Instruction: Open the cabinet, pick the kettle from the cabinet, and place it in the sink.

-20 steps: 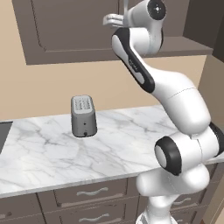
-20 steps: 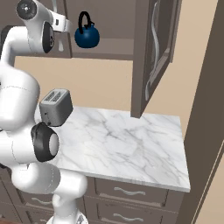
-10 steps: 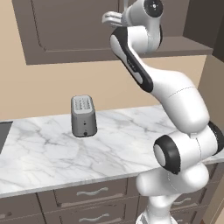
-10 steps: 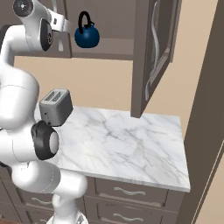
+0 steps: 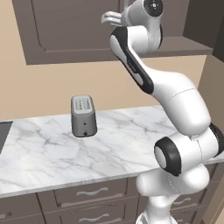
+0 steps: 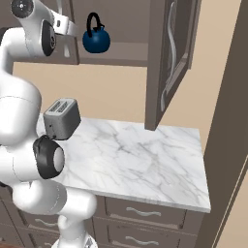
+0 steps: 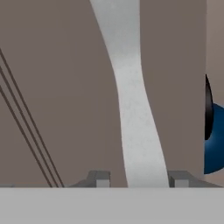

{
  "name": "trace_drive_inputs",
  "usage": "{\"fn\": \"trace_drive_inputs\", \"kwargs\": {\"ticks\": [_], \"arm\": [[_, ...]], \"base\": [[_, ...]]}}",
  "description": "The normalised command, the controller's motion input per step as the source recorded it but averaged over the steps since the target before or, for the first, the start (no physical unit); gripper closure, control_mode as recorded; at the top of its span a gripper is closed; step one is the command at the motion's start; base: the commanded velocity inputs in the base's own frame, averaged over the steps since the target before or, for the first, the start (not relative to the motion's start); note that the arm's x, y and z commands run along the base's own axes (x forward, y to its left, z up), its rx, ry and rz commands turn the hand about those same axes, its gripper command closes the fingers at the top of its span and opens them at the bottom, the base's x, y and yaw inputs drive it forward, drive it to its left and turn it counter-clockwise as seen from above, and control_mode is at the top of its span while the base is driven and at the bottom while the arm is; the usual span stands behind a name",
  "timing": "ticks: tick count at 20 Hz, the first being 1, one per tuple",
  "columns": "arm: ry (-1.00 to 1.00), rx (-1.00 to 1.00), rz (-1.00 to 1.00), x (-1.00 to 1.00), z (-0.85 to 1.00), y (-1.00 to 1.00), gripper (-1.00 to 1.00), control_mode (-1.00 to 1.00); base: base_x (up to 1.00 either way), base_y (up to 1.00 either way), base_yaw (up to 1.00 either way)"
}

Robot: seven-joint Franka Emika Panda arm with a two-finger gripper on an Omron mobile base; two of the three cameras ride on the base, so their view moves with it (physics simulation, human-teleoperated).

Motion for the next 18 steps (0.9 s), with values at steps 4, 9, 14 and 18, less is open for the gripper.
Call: {"fn": "trace_drive_inputs", "kwargs": {"ticks": [4,9,14,18], "arm": [[0.00,0.00,0.02,-0.31,-0.01,0.30,1.00,-1.00],[0.02,0.00,0.01,-0.44,0.00,0.25,1.00,-1.00],[0.00,0.00,0.00,-0.51,0.06,0.18,1.00,-1.00],[0.00,-0.04,0.00,-0.52,0.09,0.16,1.00,-1.00]], "base": [[0.00,0.00,0.00],[0.00,0.00,0.00],[0.00,0.00,0.00],[0.00,0.00,0.00]]}}
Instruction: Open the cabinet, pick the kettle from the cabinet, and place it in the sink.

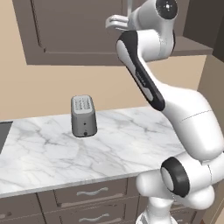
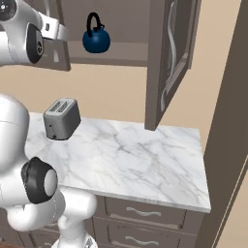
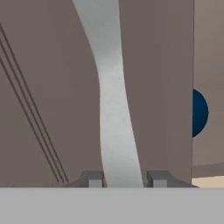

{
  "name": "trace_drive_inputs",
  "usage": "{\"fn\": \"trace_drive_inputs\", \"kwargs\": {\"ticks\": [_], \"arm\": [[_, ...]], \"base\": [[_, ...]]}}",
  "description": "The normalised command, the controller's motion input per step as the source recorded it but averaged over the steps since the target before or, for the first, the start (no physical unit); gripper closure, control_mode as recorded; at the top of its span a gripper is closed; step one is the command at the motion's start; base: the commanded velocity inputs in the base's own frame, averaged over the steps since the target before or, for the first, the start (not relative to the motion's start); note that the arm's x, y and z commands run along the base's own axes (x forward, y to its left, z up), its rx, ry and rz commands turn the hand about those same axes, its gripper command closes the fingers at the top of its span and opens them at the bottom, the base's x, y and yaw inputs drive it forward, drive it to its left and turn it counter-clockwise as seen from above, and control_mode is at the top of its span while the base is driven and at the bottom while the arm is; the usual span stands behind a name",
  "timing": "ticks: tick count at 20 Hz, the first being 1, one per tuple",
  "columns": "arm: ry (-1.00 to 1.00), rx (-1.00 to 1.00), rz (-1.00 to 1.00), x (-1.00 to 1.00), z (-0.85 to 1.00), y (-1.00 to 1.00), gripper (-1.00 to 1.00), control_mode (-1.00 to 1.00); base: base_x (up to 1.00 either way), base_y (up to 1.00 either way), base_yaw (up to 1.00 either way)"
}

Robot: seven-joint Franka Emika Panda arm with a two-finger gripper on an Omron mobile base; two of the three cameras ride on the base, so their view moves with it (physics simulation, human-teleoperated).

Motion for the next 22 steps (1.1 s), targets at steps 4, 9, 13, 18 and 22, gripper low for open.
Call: {"fn": "trace_drive_inputs", "kwargs": {"ticks": [4,9,13,18,22], "arm": [[0.00,-0.06,0.00,-0.53,0.09,0.16,1.00,-1.00],[0.00,-0.03,0.00,-0.53,0.07,0.16,1.00,-1.00],[0.00,-0.01,0.00,-0.54,0.07,0.17,1.00,-1.00],[0.00,0.00,0.00,-0.54,0.07,0.18,1.00,-1.00],[0.00,0.00,-0.01,-0.50,0.05,0.25,1.00,-1.00]], "base": [[0.00,0.00,0.00],[0.00,0.00,0.00],[0.00,0.00,0.00],[0.00,0.00,0.00],[0.00,0.00,0.00]]}}
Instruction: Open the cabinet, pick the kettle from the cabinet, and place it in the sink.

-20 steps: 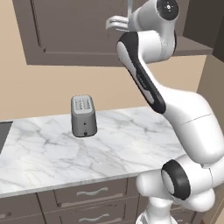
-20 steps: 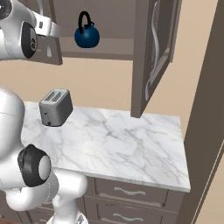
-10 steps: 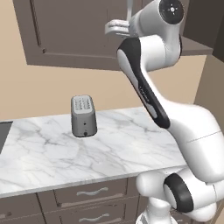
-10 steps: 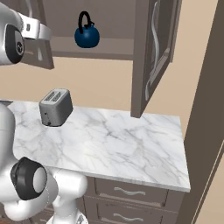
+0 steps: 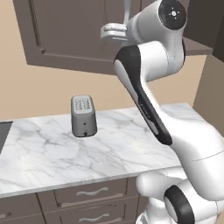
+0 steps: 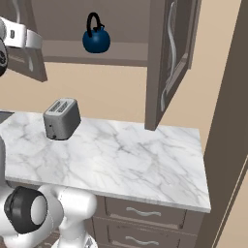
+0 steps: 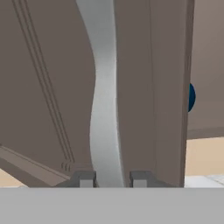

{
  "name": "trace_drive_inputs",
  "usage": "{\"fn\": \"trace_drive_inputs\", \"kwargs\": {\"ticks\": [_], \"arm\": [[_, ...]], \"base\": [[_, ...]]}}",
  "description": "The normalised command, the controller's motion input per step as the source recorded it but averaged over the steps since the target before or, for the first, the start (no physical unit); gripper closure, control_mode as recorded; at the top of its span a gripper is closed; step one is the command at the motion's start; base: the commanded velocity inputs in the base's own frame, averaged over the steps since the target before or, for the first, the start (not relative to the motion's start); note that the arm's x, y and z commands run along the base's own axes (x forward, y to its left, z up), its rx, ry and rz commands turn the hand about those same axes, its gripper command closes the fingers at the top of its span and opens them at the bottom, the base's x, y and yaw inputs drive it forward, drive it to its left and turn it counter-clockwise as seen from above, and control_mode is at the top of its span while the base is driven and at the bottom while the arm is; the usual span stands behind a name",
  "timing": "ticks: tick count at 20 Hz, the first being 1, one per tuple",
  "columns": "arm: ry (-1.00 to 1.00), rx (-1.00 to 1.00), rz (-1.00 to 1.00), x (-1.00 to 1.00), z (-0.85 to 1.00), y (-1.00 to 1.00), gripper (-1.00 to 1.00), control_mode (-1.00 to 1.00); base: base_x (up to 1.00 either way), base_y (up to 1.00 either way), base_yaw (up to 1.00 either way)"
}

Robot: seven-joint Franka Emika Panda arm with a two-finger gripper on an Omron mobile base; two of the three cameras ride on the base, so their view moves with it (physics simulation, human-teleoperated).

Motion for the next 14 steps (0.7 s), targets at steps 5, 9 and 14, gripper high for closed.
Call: {"fn": "trace_drive_inputs", "kwargs": {"ticks": [5,9,14], "arm": [[0.01,0.00,-0.03,-0.43,0.02,0.33,1.00,-1.00],[0.01,-0.01,-0.04,-0.37,0.00,0.39,1.00,-1.00],[0.03,-0.03,-0.06,-0.29,0.00,0.45,1.00,-1.00]], "base": [[0.00,0.00,0.00],[0.00,0.00,0.00],[0.00,0.00,0.00]]}}
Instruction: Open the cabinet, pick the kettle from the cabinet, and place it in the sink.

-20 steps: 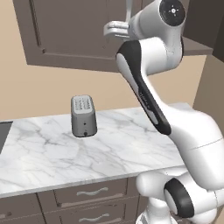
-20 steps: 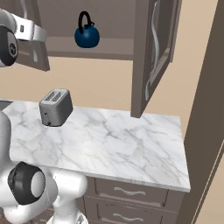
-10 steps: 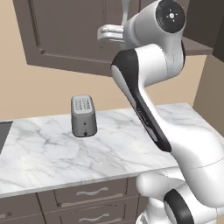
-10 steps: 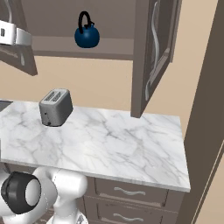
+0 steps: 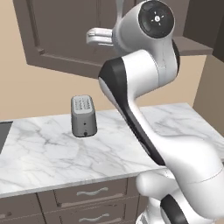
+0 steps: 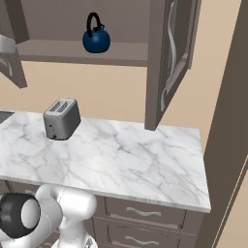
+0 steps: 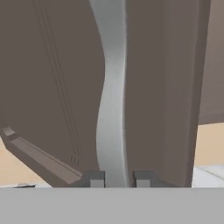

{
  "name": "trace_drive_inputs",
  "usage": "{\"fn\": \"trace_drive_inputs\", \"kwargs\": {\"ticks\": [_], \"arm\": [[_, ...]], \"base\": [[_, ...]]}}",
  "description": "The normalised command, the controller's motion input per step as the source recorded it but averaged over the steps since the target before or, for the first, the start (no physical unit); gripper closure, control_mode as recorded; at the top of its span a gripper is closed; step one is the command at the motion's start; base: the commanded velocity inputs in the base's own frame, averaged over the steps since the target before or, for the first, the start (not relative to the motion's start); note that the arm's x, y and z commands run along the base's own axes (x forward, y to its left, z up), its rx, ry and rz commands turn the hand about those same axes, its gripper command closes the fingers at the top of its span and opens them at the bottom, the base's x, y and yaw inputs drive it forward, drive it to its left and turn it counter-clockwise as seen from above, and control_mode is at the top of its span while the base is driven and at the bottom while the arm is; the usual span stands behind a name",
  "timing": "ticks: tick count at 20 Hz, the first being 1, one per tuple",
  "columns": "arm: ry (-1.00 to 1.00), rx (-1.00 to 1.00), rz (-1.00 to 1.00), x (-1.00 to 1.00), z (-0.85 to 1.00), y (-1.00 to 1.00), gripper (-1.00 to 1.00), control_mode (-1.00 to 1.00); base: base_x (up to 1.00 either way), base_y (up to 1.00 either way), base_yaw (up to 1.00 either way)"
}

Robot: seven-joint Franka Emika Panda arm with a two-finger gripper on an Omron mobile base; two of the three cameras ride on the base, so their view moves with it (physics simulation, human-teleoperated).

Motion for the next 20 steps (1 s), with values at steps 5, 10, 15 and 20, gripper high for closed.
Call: {"fn": "trace_drive_inputs", "kwargs": {"ticks": [5,10,15,20], "arm": [[0.01,-0.03,-0.07,-0.28,-0.01,0.51,1.00,-1.00],[0.00,-0.02,-0.06,-0.28,-0.03,0.56,1.00,-1.00],[0.00,-0.01,-0.02,-0.22,-0.07,0.58,1.00,-1.00],[0.00,-0.01,0.00,-0.09,-0.13,0.50,-1.00,-1.00]], "base": [[0.00,0.00,0.00],[0.00,0.00,0.00],[0.00,0.00,0.00],[0.00,0.00,0.00]]}}
